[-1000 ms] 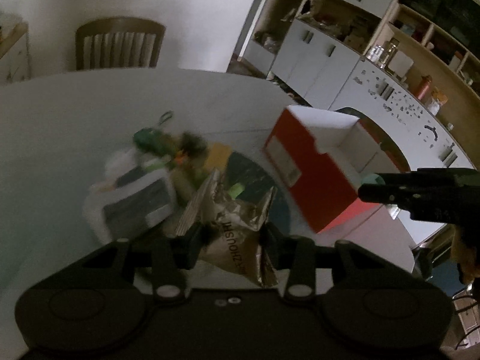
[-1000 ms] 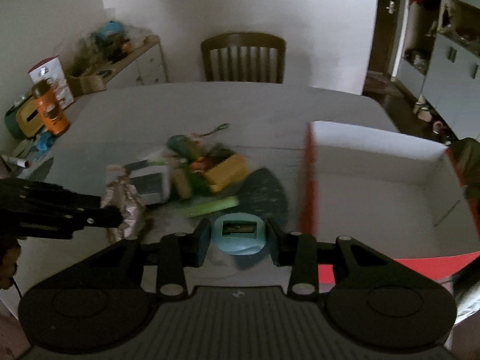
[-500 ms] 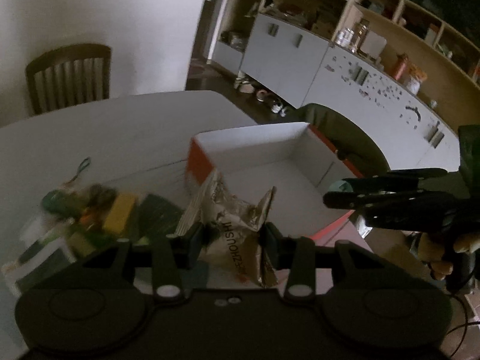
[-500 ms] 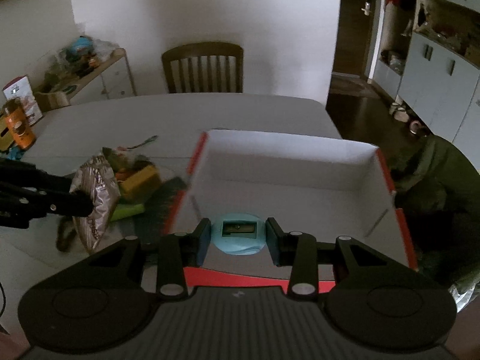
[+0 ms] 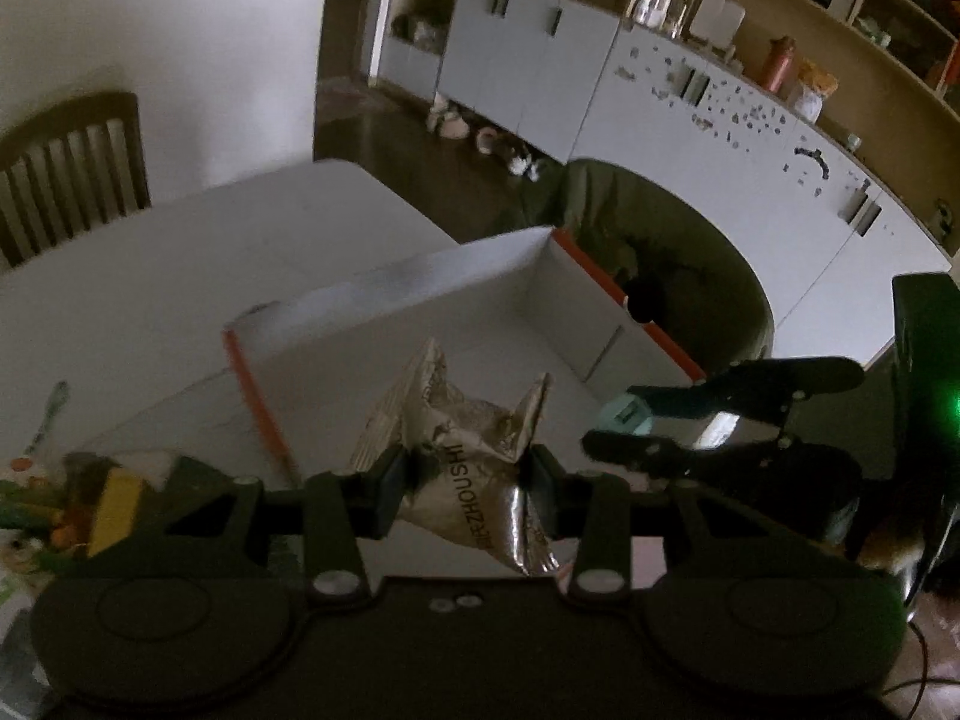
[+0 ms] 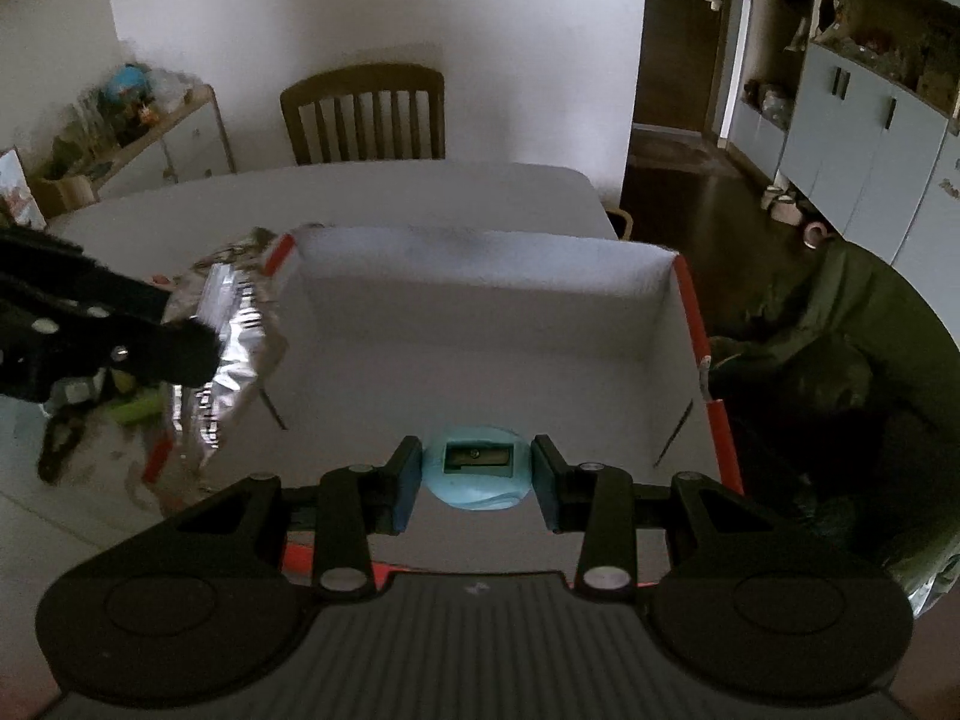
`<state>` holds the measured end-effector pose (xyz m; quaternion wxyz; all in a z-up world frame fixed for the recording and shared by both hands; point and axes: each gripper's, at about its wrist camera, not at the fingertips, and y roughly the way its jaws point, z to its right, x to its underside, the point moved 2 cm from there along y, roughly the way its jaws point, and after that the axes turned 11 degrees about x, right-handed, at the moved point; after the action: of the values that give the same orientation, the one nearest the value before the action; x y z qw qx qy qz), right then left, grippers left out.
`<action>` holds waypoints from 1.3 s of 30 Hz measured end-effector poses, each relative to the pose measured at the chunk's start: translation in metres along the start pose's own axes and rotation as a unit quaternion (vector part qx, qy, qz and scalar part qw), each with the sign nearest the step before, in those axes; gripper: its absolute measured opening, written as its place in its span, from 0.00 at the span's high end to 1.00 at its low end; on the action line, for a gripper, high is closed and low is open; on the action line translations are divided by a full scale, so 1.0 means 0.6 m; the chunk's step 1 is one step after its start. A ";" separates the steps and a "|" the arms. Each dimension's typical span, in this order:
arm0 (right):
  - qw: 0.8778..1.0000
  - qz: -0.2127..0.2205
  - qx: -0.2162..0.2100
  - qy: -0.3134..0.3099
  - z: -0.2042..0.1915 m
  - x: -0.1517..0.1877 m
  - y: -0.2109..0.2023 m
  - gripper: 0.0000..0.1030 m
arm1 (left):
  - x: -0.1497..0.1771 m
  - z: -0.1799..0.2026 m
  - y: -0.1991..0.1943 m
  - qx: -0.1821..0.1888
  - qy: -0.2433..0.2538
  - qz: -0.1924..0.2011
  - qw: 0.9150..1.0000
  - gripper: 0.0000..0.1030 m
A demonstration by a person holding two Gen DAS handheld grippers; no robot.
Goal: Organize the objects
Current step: 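Lower the foil bag and tape measure into the red shoebox and release both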
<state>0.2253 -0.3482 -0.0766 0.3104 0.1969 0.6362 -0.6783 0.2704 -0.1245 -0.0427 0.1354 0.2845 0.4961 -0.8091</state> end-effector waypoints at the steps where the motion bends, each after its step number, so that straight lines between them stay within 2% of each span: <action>1: 1.000 -0.003 -0.001 -0.002 0.002 0.001 0.008 0.63 | -0.006 0.000 0.013 -0.001 0.001 -0.005 1.000 0.60; 9: 0.999 -0.024 -0.003 -0.045 -0.008 0.003 0.063 0.63 | -0.039 0.001 0.117 -0.016 0.018 -0.055 0.998 0.60; 18: 0.994 -0.091 -0.010 -0.060 -0.003 -0.008 0.134 0.63 | -0.044 -0.036 0.207 -0.047 0.007 -0.114 0.992 0.60; 29: 0.986 -0.149 -0.017 -0.072 0.008 -0.004 0.176 0.63 | -0.051 -0.041 0.260 -0.053 0.015 -0.152 0.987 0.60; 39: 0.984 -0.158 -0.036 -0.071 0.005 0.001 0.167 0.63 | -0.052 -0.046 0.269 -0.052 0.013 -0.164 0.985 0.54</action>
<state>0.2927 -0.3508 -0.1510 0.2508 0.0345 0.6600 -0.7074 0.3855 -0.1779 -0.1506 0.0088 0.2025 0.5795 -0.7894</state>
